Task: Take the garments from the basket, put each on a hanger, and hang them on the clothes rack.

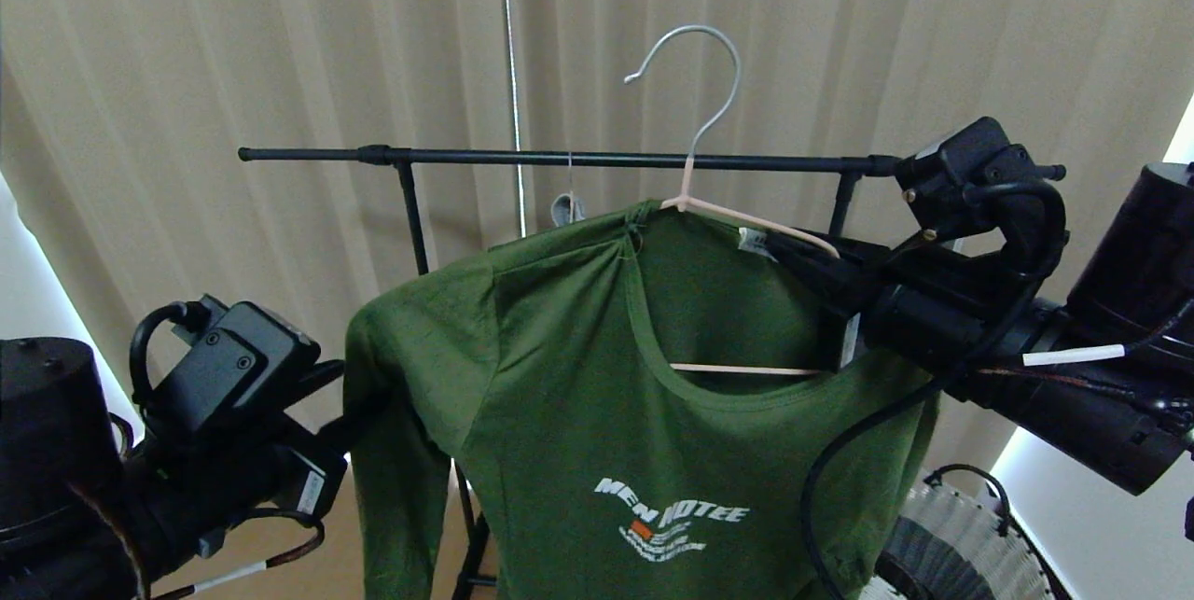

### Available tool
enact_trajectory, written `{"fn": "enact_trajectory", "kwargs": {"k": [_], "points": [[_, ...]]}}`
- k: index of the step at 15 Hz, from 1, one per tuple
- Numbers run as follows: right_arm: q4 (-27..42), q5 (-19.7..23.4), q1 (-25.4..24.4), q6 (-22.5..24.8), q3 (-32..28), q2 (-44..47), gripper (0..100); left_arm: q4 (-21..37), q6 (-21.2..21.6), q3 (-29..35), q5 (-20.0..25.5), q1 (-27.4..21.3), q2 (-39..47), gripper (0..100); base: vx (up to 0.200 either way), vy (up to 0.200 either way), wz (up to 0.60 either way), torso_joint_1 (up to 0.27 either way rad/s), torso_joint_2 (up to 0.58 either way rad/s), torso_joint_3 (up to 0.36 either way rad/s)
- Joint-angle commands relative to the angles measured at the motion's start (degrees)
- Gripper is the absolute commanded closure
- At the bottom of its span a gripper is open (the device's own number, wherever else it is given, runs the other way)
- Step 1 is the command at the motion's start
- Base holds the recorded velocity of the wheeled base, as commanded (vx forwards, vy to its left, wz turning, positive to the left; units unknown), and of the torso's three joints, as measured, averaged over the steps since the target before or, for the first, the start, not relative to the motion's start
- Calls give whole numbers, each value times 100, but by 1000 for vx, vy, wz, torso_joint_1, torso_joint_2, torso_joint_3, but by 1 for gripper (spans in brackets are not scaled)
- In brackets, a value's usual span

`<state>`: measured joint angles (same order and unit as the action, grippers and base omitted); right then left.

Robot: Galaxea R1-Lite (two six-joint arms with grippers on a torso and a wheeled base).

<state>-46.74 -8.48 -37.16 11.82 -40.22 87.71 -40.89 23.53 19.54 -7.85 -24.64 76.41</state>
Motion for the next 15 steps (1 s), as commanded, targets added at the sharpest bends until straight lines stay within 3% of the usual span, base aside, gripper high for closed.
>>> {"fn": "enact_trajectory", "kwargs": {"k": [1,5,8,9,12,14,15], "points": [[-2,-30,112,4,14,-8,100,2,38,-73,-15,372,-30,100,0,0,0,0,0,0],[16,-48,543,13,40,-96,100,2,548,-363,3,1330,-276,100,0,0,0,0,0,0],[7,-48,560,22,146,-114,100,2,565,-390,3,1391,-346,100,0,0,0,0,0,0],[7,-48,560,22,146,-123,100,2,539,-381,12,1391,-390,0,0,0,0,0,0,0],[42,-66,587,39,181,-184,100,11,530,-425,20,1365,-496,0,0,0,0,0,0,0],[77,-66,824,101,216,-175,100,11,539,-460,29,1356,-671,0,0,0,0,0,0,0],[77,-66,1228,268,339,-167,100,11,530,-442,100,1321,-891,0,0,0,0,0,0,0]]}}
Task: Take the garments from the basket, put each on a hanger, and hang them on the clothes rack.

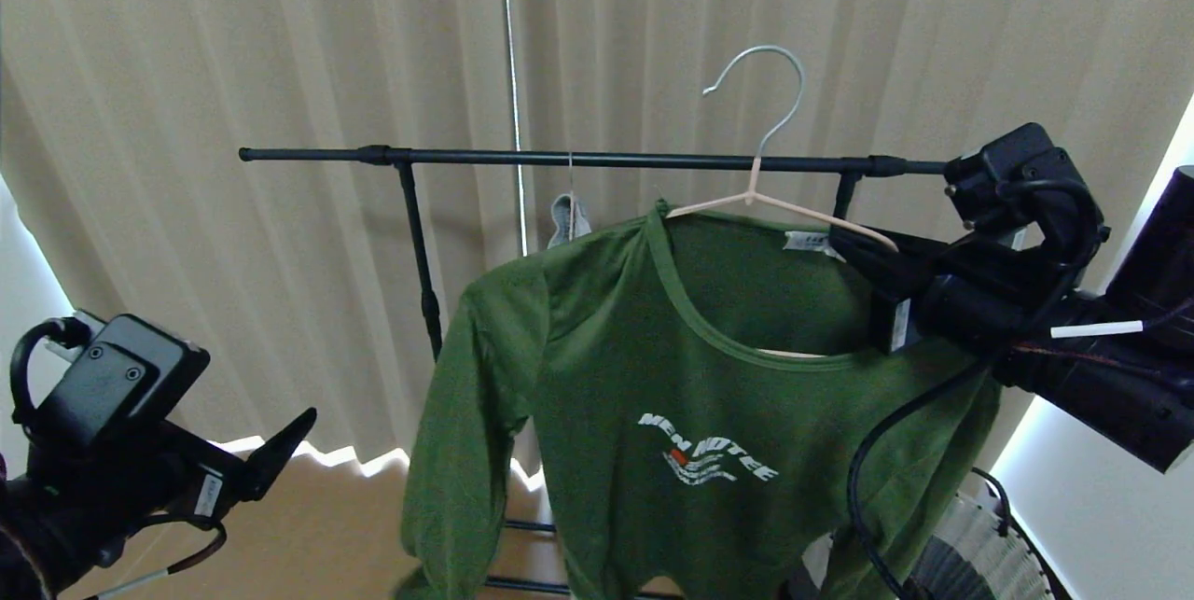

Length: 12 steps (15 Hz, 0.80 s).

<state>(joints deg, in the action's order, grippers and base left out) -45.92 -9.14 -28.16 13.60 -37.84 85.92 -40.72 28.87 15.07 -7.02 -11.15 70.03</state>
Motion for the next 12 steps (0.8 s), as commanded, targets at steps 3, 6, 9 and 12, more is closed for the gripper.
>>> {"fn": "enact_trajectory", "kwargs": {"k": [3,6,9,12], "points": [[22,-9,1146,239,611,-198,100,-15,-127,-101,509,8,-675,0,0,0,0,0,0,0],[417,-132,1999,793,989,-559,100,-15,-259,-566,562,-36,-1255,0,0,0,0,0,0,0],[690,-299,2816,1162,1174,-787,100,-6,-268,-654,562,17,-1589,0,0,0,0,0,0,0],[646,-870,2842,1162,1464,-796,100,-15,-347,-601,562,34,-1651,0,0,0,0,0,0,0]]}}
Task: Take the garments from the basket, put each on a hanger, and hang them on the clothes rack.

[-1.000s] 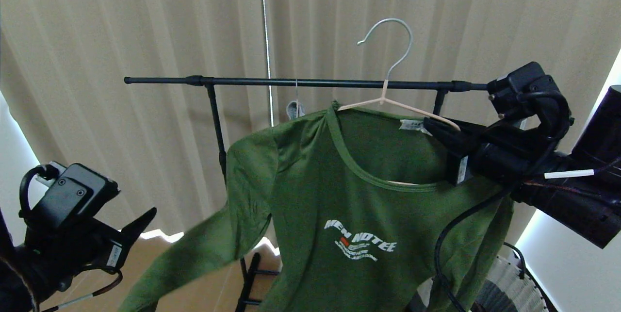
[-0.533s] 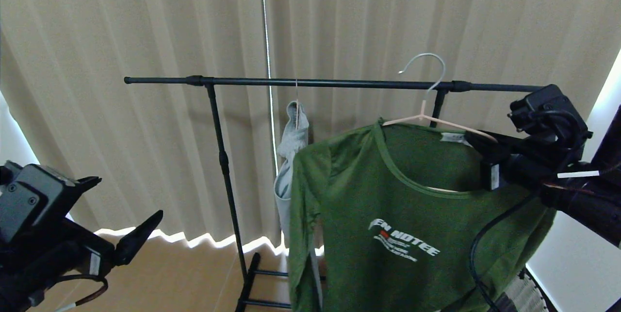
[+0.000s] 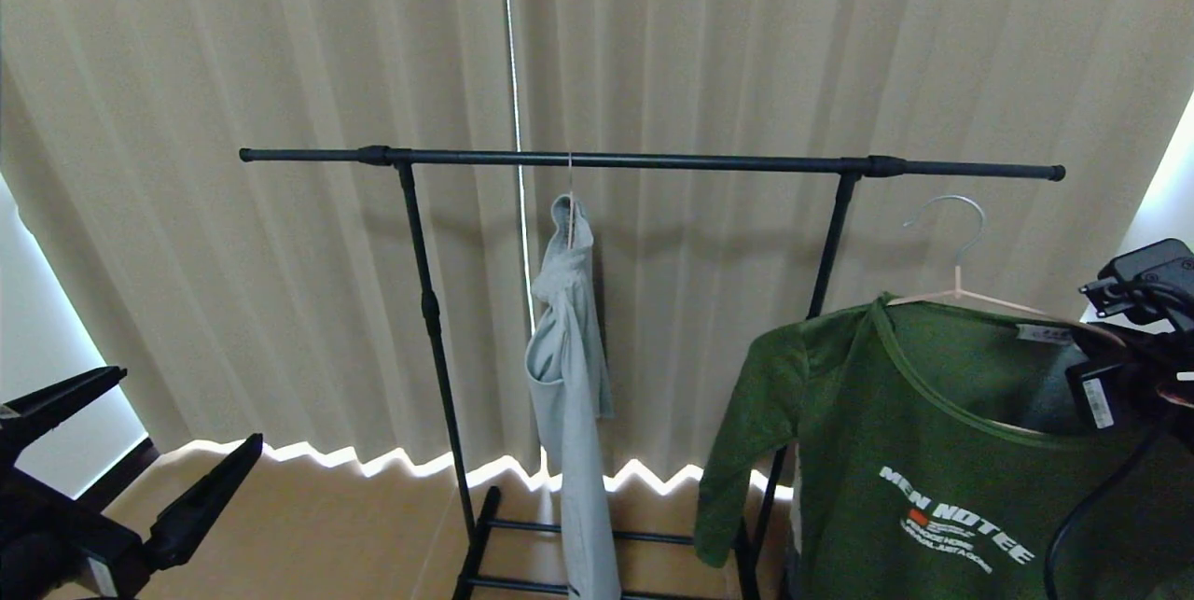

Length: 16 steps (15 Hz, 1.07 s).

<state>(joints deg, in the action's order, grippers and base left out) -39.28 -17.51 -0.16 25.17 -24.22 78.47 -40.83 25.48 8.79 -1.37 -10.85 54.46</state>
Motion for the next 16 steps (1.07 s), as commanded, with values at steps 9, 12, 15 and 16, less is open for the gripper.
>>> {"fn": "enact_trajectory", "kwargs": {"k": [9,12,15,16], "points": [[-54,-86,33,-12,32,-78,100,13,-430,360,-4,4,206,0,67,0,0,-1,0,1],[-71,-86,33,-12,32,-130,100,22,-430,343,-4,4,171,0,200,0,0,2,-1,4],[-71,-86,33,-12,23,-139,100,22,-430,325,-4,4,179,0,200,0,0,10,5,-1],[-71,-86,33,-12,23,-139,100,13,-421,325,-4,4,179,0,200,0,0,2,7,2]]}}
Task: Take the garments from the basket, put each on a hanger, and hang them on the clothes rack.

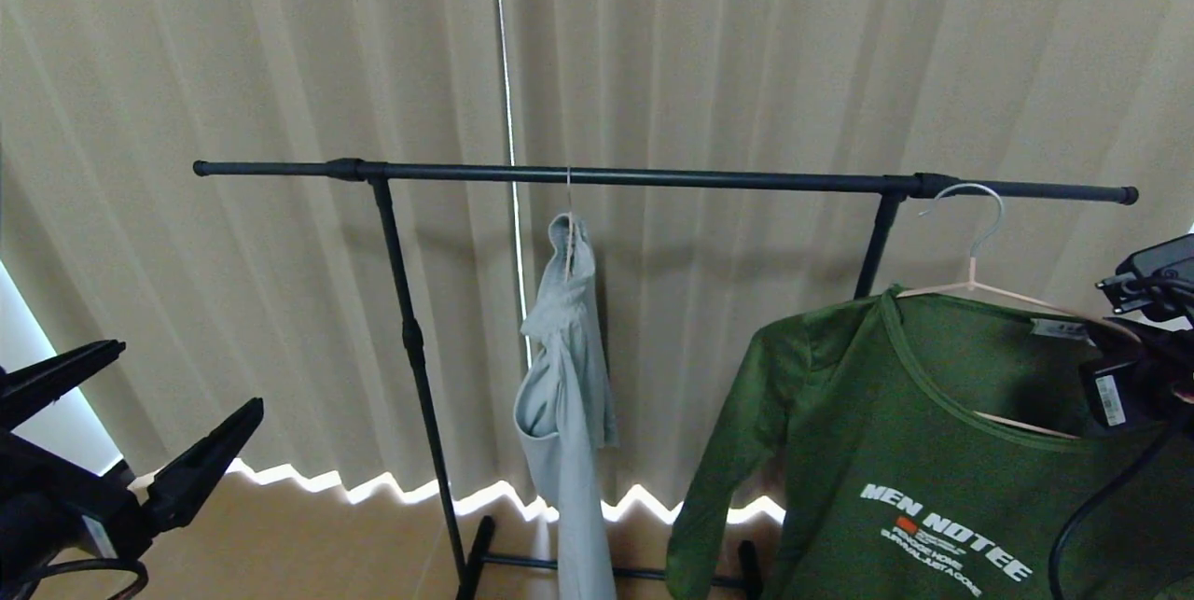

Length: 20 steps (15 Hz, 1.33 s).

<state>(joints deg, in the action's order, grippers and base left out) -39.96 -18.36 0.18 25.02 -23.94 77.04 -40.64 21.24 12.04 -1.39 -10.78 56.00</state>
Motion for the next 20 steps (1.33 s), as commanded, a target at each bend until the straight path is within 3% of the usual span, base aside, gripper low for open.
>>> {"fn": "enact_trajectory", "kwargs": {"k": [1,5,13,20], "points": [[-3,-1,-1,3,-14,30,100,-5,3,-9,-2,-3,7,0,200,0,0,-2,-2,2],[6,-19,-45,12,-401,443,100,-5,12,-53,-2,-3,-37,0,200,0,0,1,7,0],[-12,-616,-247,3,-1614,2034,100,-14,21,-53,-2,-30,-81,0,0,0,0,0,0,0],[-495,-827,-686,3,-1825,2825,100,-14,21,-62,-2,-30,-63,0,0,0,0,0,0,0]]}}
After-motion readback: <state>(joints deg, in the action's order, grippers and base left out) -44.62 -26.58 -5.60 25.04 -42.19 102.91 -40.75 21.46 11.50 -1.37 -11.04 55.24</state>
